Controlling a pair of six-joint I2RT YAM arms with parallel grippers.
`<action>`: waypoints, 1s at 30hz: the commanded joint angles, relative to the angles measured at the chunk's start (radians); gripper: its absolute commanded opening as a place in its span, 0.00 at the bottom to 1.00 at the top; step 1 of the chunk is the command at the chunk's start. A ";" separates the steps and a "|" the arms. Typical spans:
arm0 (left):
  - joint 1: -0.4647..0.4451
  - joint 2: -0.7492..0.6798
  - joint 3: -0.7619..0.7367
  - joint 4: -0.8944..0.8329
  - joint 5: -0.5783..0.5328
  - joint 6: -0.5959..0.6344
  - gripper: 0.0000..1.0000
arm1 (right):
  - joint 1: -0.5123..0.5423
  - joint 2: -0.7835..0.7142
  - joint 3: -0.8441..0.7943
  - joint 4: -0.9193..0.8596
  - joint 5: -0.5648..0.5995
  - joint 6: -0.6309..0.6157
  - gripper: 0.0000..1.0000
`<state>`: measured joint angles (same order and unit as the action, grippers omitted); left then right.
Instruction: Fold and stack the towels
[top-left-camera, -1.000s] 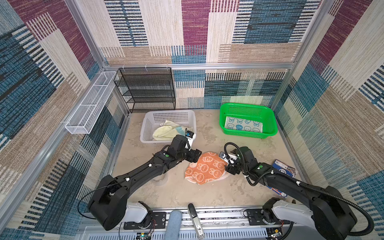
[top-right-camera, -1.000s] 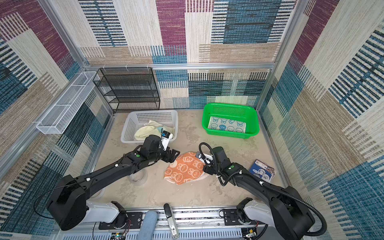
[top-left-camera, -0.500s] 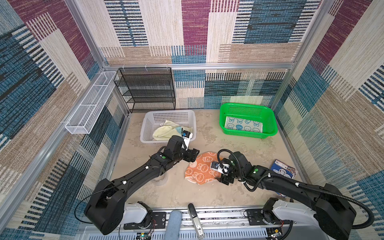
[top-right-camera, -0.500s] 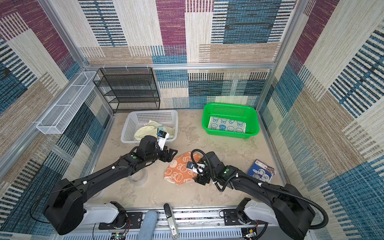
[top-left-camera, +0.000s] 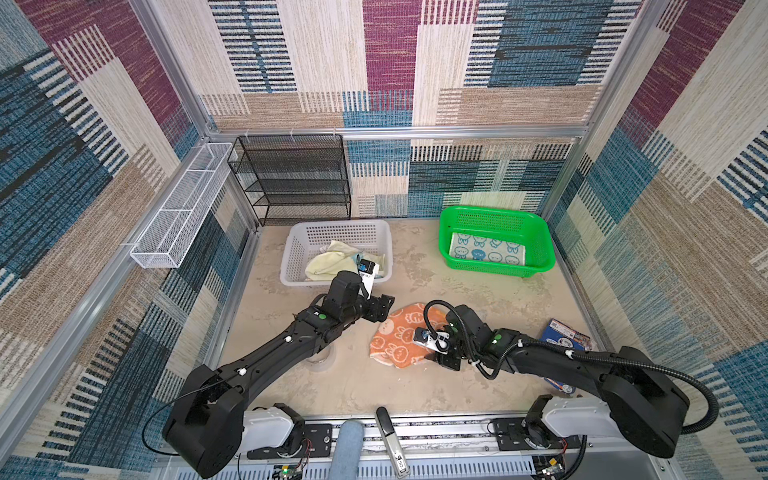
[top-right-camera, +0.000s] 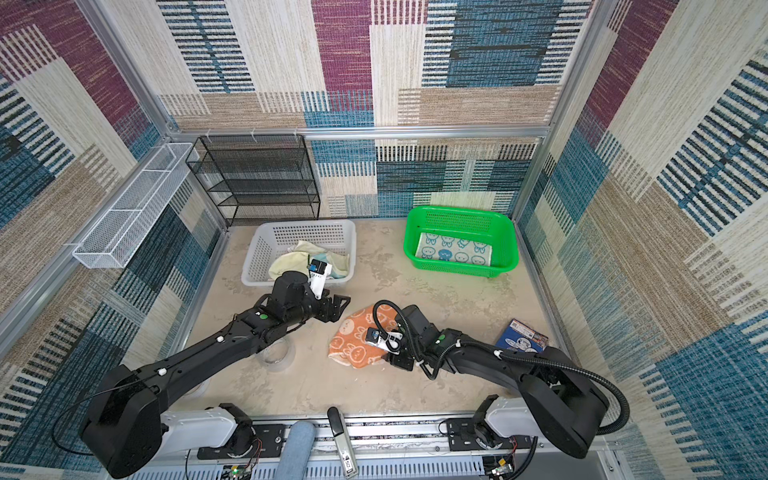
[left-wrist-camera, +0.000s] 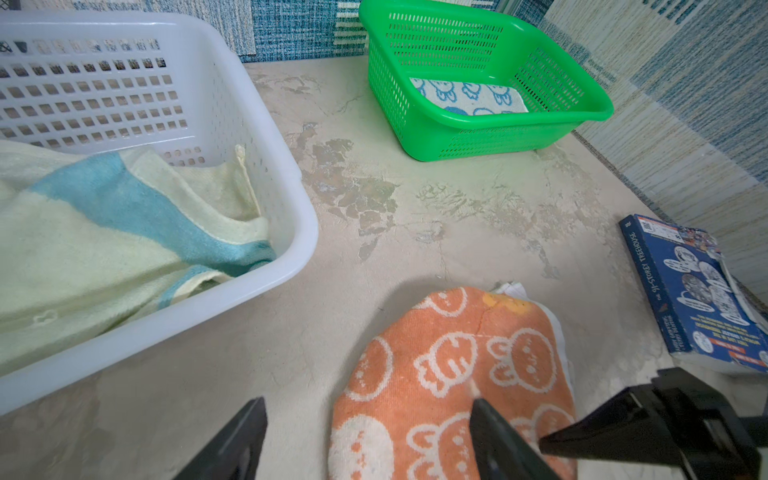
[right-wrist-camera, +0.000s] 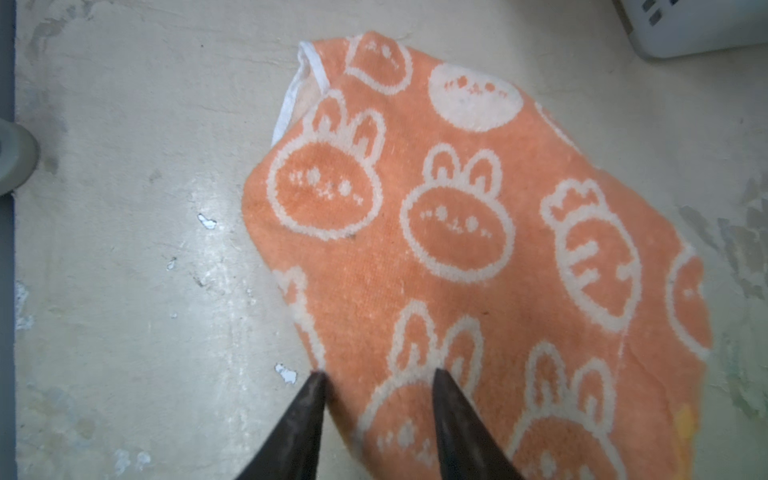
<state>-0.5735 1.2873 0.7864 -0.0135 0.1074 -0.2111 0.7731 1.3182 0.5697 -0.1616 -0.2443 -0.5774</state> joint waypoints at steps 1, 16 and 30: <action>0.003 -0.009 0.001 0.003 -0.012 -0.005 0.81 | 0.002 0.014 0.017 0.033 -0.030 0.008 0.23; 0.008 -0.055 0.007 -0.023 0.009 0.044 0.78 | -0.077 0.232 0.391 -0.093 -0.154 0.301 0.00; -0.043 -0.014 0.018 -0.096 0.180 0.169 0.76 | -0.231 0.499 0.586 -0.167 -0.310 0.486 0.02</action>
<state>-0.5995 1.2575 0.7898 -0.0753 0.2409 -0.1158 0.5453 1.7950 1.1450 -0.3122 -0.5095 -0.1402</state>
